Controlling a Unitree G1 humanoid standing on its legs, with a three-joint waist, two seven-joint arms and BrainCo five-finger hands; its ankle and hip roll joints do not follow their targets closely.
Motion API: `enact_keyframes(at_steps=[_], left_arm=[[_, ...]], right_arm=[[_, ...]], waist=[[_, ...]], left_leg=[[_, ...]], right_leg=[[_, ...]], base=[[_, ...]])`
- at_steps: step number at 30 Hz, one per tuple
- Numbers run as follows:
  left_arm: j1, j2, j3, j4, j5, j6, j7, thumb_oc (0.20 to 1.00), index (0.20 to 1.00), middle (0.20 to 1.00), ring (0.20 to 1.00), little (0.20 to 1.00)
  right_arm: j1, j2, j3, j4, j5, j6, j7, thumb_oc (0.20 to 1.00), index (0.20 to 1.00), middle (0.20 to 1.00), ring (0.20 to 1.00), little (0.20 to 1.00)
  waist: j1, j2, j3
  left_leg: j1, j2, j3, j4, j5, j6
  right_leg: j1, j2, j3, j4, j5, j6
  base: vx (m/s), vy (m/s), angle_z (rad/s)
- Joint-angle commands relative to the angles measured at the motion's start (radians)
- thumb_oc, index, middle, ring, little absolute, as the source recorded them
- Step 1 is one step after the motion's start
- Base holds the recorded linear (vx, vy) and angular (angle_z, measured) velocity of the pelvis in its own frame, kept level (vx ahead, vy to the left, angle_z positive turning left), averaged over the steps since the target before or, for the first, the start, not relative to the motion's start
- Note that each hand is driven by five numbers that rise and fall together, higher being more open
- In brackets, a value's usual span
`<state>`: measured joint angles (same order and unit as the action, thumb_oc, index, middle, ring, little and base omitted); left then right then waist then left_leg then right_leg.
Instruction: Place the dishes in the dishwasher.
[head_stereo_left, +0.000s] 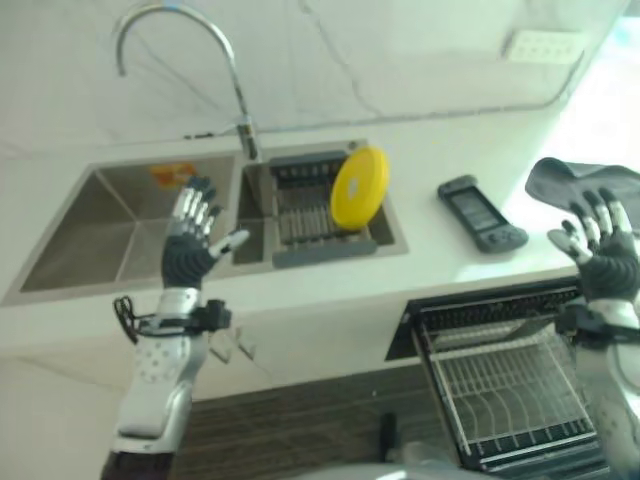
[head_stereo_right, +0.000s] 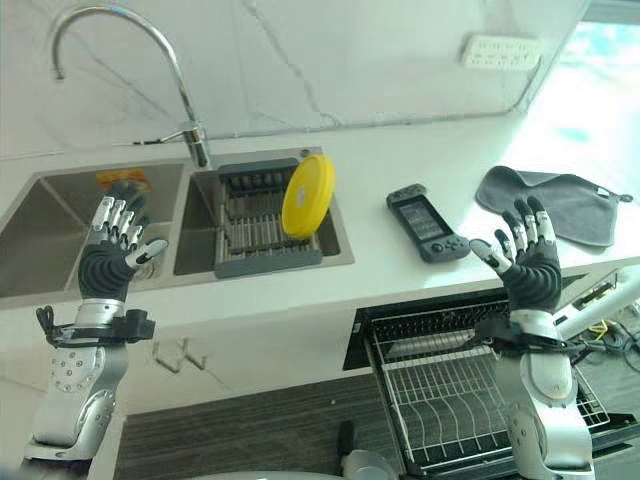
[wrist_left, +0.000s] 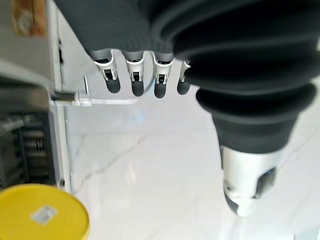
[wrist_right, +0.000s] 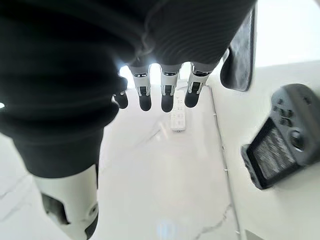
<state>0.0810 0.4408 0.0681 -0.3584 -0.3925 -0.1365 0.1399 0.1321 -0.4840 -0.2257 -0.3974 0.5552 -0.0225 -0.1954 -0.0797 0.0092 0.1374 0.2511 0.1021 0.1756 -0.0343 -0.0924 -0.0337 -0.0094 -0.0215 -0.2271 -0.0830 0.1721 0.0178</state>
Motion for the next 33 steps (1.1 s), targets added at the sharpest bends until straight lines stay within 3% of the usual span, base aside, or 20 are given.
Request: enact_keyframes(at_steps=[1,5,9,10,11,13,17,21,29,32,33], left_arm=[[-0.039,0.051,0.014,-0.048,-0.006,-0.034,0.004,1.0,1.0,1.0,1.0,1.0],[-0.032,0.043,0.01,-0.05,-0.015,-0.037,-0.008,1.0,1.0,1.0,1.0,1.0],[-0.002,0.024,0.009,-0.049,-0.001,-0.068,-0.038,1.0,1.0,1.0,1.0,1.0],[0.001,0.021,0.01,-0.048,0.006,-0.07,-0.04,1.0,1.0,1.0,1.0,1.0],[0.012,0.018,0.012,-0.045,0.006,-0.079,-0.043,1.0,1.0,1.0,1.0,1.0],[0.023,0.024,0.011,-0.042,-0.007,-0.095,-0.034,1.0,1.0,1.0,1.0,1.0],[0.009,0.016,0.005,-0.024,0.0,-0.117,-0.038,1.0,1.0,1.0,1.0,1.0],[-0.004,0.027,0.01,-0.012,0.017,-0.124,-0.04,1.0,1.0,1.0,1.0,1.0],[-0.058,0.041,0.007,0.0,0.012,-0.089,-0.039,1.0,1.0,1.0,1.0,1.0],[-0.05,0.04,0.009,-0.005,0.015,-0.081,-0.042,1.0,1.0,1.0,1.0,1.0],[-0.044,0.045,0.015,-0.006,0.027,-0.08,-0.045,1.0,1.0,1.0,1.0,1.0]], right_arm=[[-0.038,-0.038,-0.017,-0.026,-0.033,-0.027,0.006,1.0,1.0,1.0,1.0,1.0],[-0.03,-0.043,-0.032,-0.014,-0.064,-0.057,0.042,1.0,1.0,1.0,1.0,1.0],[0.006,-0.066,-0.07,-0.004,-0.019,-0.029,0.09,1.0,1.0,1.0,1.0,1.0],[0.004,-0.061,-0.07,-0.004,-0.008,-0.02,0.092,1.0,1.0,1.0,1.0,1.0],[-0.005,-0.053,-0.065,0.006,-0.015,-0.005,0.109,1.0,1.0,1.0,1.0,1.0],[-0.015,-0.068,-0.055,0.014,-0.039,0.002,0.121,1.0,1.0,1.0,1.0,1.0],[-0.05,-0.109,-0.043,0.028,-0.005,0.001,0.13,1.0,1.0,1.0,1.0,1.0],[-0.004,-0.103,-0.061,0.005,0.057,-0.01,0.181,1.0,1.0,1.0,1.0,1.0],[-0.037,-0.061,-0.051,0.021,0.055,-0.029,0.146,1.0,1.0,1.0,1.0,1.0],[-0.048,-0.053,-0.039,0.019,0.072,-0.016,0.148,1.0,1.0,1.0,1.0,1.0],[-0.061,-0.037,-0.02,0.035,0.102,-0.012,0.157,1.0,1.0,1.0,1.0,1.0]], waist=[[-0.018,-0.04,-0.007],[-0.031,-0.036,-0.005],[-0.035,-0.049,0.013],[-0.033,-0.052,0.016],[-0.025,-0.047,0.017],[-0.006,-0.039,0.017],[0.046,-0.045,0.018],[0.05,-0.061,-0.015],[0.076,-0.091,-0.015],[0.09,-0.1,-0.012],[0.1,-0.099,-0.001]], left_leg=[[-0.058,-0.1,-0.012,-0.053,0.039,0.044],[-0.053,-0.082,0.027,-0.015,0.039,0.022],[-0.189,-0.018,0.035,0.297,0.141,-0.045],[-0.203,-0.012,0.045,0.278,0.127,-0.038],[-0.212,-0.003,0.064,0.15,0.11,-0.031],[-0.207,-0.012,0.051,-0.019,0.165,-0.041],[-0.298,-0.007,0.014,-0.051,0.239,-0.064],[-0.261,-0.033,0.009,-0.053,0.195,-0.031],[-0.222,-0.064,-0.026,-0.053,0.153,0.014],[-0.219,-0.077,-0.026,-0.053,0.148,0.031],[-0.21,-0.078,-0.024,-0.053,0.144,0.042]], right_leg=[[0.018,-0.029,0.037,0.073,-0.079,0.093],[0.044,-0.015,0.051,0.067,-0.093,0.074],[0.079,-0.01,0.084,0.044,-0.098,0.033],[0.083,-0.015,0.087,0.041,-0.098,0.038],[0.09,-0.021,0.09,0.031,-0.101,0.056],[0.115,-0.023,0.102,0.004,-0.103,0.073],[0.176,-0.023,0.112,-0.004,-0.146,0.076],[0.188,-0.055,0.074,0.006,-0.148,0.1],[0.148,-0.077,0.053,0.106,-0.165,0.119],[0.132,-0.085,0.037,0.182,-0.136,0.135],[0.078,-0.094,0.013,0.307,-0.092,0.146]], base=[[0.17,-0.17,-0.08],[0.18,-0.181,-0.04],[0.15,-0.121,0.05],[0.22,0.125,0.15],[0.21,0.226,0.2],[0.23,0.278,0.28],[0.17,0.243,0.13],[0.15,0.327,-0.18],[0.06,0.133,-0.19],[0.01,0.122,-0.01],[0.02,0.079,-0.21]])
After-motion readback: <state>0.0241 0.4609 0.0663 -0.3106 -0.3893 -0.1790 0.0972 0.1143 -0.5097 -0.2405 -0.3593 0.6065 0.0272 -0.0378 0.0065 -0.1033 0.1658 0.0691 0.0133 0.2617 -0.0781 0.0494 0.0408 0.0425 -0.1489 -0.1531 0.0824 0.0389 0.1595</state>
